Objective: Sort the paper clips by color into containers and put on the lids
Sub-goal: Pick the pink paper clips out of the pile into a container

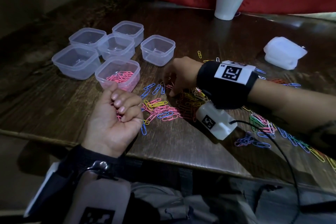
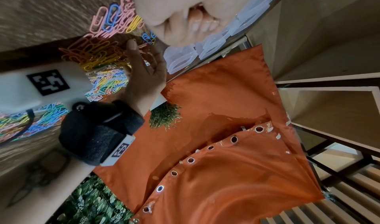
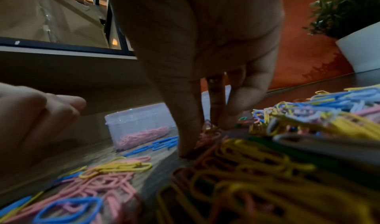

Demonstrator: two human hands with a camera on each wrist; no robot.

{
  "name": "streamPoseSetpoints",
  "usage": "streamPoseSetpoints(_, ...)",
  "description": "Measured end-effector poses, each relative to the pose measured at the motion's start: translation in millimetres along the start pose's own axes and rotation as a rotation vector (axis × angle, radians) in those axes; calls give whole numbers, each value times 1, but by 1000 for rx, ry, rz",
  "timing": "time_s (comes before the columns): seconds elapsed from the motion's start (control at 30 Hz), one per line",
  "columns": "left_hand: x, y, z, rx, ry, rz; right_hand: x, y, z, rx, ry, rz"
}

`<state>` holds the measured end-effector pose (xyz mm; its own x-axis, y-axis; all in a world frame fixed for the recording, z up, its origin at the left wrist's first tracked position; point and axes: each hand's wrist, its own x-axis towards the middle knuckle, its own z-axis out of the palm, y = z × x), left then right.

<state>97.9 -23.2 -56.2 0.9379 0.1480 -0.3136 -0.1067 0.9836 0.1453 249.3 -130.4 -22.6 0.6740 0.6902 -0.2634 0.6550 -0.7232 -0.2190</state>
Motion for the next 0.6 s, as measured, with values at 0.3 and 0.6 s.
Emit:
streamPoseSetpoints(0.3,1,-7,6,144,79,46,-6,-1,3,-65,-44,-26)
streamPoseSetpoints(0.6,0,-14,9,142,80,63,-10,-5,11,-182,-63,-19)
